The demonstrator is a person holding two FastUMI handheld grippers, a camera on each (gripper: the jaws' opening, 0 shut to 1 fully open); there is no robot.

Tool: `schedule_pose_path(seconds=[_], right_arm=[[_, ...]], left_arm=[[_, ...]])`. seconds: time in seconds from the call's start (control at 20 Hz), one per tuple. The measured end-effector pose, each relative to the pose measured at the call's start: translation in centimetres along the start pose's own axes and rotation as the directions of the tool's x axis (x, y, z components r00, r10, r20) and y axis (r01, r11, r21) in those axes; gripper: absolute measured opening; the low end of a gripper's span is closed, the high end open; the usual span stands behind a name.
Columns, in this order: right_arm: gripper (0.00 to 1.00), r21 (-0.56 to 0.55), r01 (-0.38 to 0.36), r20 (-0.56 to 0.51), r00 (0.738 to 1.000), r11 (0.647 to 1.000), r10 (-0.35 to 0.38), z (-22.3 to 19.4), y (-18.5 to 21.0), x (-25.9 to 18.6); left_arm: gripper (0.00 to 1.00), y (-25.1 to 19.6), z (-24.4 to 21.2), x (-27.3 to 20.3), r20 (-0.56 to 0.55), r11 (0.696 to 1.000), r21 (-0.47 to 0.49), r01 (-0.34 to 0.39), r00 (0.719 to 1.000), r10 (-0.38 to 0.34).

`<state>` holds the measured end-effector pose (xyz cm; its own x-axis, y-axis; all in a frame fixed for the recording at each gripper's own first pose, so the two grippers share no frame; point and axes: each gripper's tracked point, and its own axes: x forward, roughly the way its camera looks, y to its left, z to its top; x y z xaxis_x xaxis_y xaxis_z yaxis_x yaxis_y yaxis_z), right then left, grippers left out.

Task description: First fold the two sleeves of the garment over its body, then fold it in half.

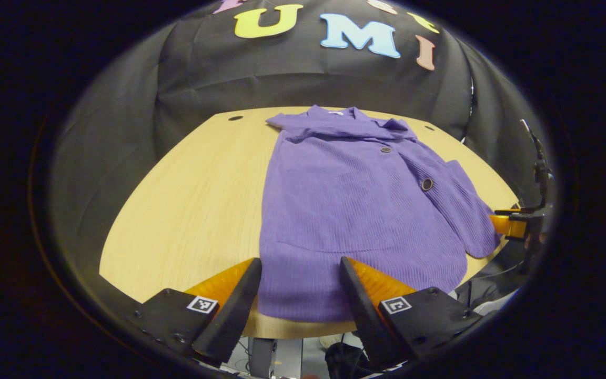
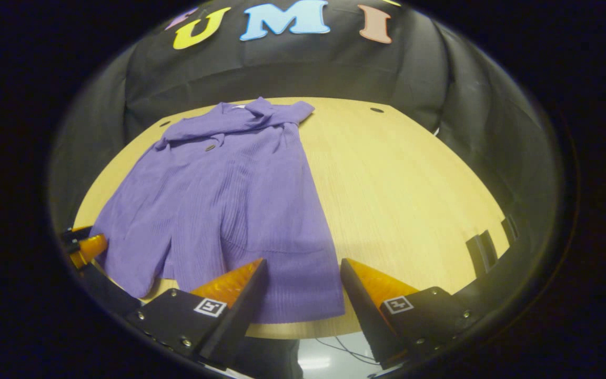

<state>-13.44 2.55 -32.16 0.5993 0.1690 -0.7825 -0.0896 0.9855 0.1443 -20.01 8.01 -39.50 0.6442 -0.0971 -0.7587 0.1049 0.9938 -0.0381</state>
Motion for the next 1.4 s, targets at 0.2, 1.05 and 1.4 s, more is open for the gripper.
schedule_pose_path(seconds=[0.2,1.05,1.4], right_arm=[[0.86,-0.016,-0.012,-0.001,1.0,1.0,0.012,0.0,0.7,-0.1],[0.04,0.192,-0.127,0.041,0.992,0.973,0.121,4.6,2.3,-2.8],[0.03,0.177,-0.221,0.171,0.967,0.959,0.191,12.2,3.1,-5.9]], left_arm=[[0.73,-1.0,0.2,0.3,0.012,1.0,0.002,0.009,1.0,-0.009],[0.08,-3.5,5.5,-1.9,0.049,0.975,-0.176,0.135,0.99,-0.129],[0.07,-5.2,15.8,-4.9,0.203,0.952,-0.198,0.231,0.96,-0.191]])
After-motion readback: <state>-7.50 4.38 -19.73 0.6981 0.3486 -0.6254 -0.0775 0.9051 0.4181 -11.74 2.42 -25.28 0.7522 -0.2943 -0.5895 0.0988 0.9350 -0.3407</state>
